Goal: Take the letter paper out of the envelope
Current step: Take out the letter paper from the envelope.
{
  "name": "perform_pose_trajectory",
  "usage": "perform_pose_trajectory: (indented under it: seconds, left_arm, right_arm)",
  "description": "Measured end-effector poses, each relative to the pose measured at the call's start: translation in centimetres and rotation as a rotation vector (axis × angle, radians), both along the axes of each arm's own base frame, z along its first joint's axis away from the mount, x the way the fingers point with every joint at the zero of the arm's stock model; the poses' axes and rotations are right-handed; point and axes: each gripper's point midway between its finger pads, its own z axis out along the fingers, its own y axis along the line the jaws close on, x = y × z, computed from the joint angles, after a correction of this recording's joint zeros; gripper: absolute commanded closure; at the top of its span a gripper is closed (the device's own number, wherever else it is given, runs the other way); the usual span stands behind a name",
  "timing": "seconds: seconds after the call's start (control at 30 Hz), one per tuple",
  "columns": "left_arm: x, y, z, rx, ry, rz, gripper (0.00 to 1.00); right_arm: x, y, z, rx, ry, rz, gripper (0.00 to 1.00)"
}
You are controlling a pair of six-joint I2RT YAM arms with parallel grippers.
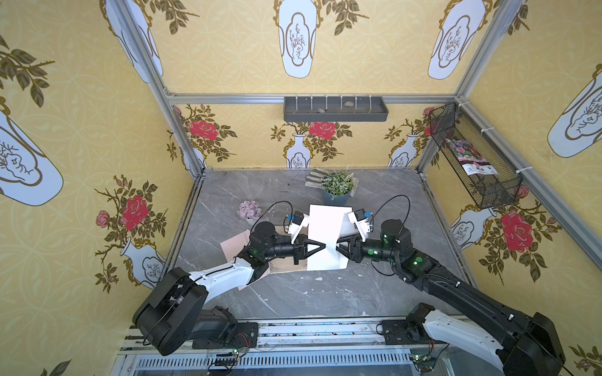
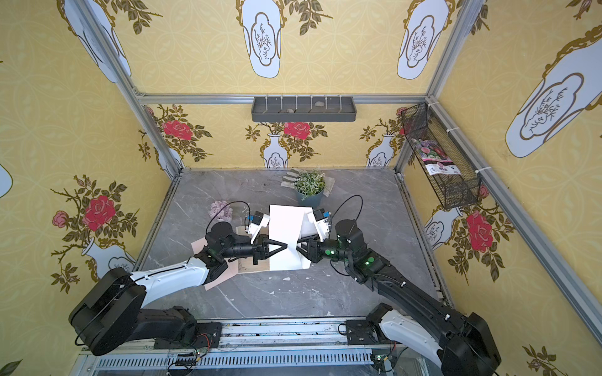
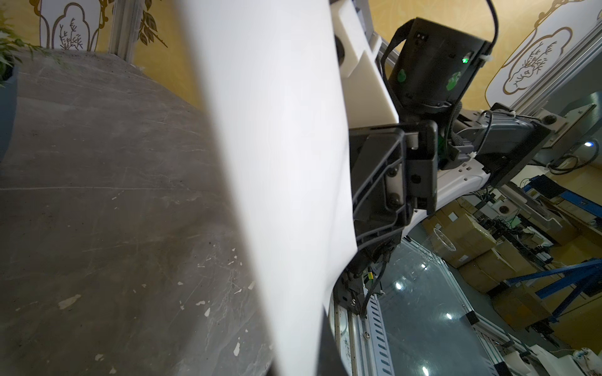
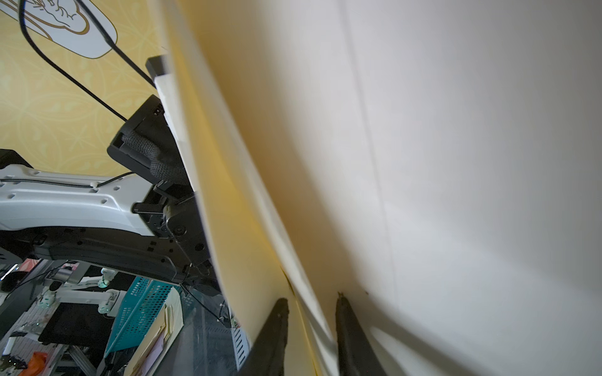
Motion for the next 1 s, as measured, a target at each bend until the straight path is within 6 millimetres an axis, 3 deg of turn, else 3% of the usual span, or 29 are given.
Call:
perform_pose_trajectory:
  seconds: [0.17, 0.33, 0.5, 1.0]
  left_arm:
    - [0.0, -0.1, 0.1, -0.006, 0.002, -0.007, 1.0]
    - [0.0, -0.2, 0.0, -0.005, 0.011, -0.012, 0.83]
    - [0.1, -0.4, -0.2, -0.002, 0.015, -0.017, 0.72]
    - [0.1, -0.3, 0.3, -0.003, 0.002, -0.007, 0.73]
  right_arm:
    - [-0.1, 0.2, 0.4, 0.017, -0.008, 0.012, 0.86]
    - [-0.4, 0.3, 0.5, 0.03, -0.011, 0.029, 1.0]
    - [-0.4, 0.6, 0.1, 0.023, 0.006, 0.044, 1.0]
    - [0.0, 1.1, -0.3, 0.009, 0.024, 0.05, 1.0]
